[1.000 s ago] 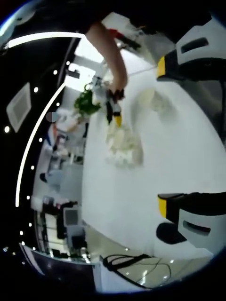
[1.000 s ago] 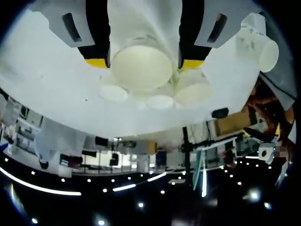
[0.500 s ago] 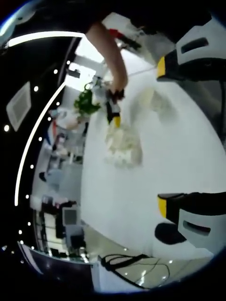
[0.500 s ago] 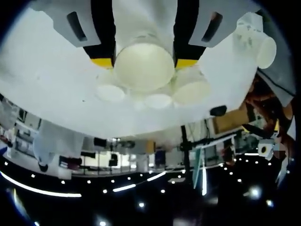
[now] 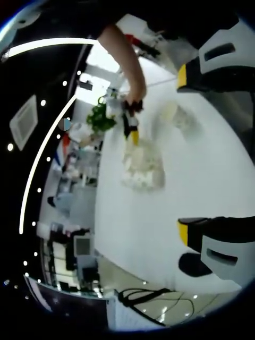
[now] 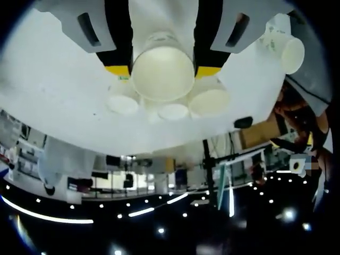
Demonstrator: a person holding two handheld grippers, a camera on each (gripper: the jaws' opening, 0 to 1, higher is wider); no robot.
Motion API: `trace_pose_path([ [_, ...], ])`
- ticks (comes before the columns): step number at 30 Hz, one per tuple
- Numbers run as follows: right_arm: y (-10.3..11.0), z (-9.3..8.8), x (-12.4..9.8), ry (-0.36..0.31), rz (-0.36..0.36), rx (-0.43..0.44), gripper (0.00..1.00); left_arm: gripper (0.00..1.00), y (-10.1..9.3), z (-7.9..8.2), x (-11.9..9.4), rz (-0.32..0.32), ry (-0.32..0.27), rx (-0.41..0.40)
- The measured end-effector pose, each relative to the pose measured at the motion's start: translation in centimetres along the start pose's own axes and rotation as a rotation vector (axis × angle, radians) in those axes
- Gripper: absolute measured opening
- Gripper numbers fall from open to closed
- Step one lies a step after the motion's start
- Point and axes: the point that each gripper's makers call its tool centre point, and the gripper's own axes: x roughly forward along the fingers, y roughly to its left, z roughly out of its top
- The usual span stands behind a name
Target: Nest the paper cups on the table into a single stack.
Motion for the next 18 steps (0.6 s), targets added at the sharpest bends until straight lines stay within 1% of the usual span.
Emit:
trace_pose_path([
  [7,0.3,0.4,-0.9,-0.008,-0.006,-0.003,0.41,0.98,-0.2,0.3,-0.1,-0.007,-0.012,0.003],
  [9,0.1,0.6,-1.1,-0.013,-0.007,-0.008,0.41,0.99,-0.3,0.5,-0.2,-0.008,-0.021,0.011],
  [11,0.1,0.9,-1.2,-0.023,-0.007,-0.001,0.41,0.99,-0.5,0.4,-0.2,-0.014,-0.017,0.012],
  [13,0.1,1.0,-1.4,-0.026,-0.009,-0.012,0.41,0.99,-0.5,0.4,-0.3,-0.014,-0.015,0.017],
  [15,-0.3,0.8,-1.5,-0.025,-0.008,-0.002,0.41,0.99,-0.5,0.6,-0.3,-0.012,-0.024,0.017],
  [18,-0.1,1.3,-2.0,-0.039,-0.015,0.003,0.41,0.99,-0.5,0.7,-0.4,-0.011,-0.027,0.021],
])
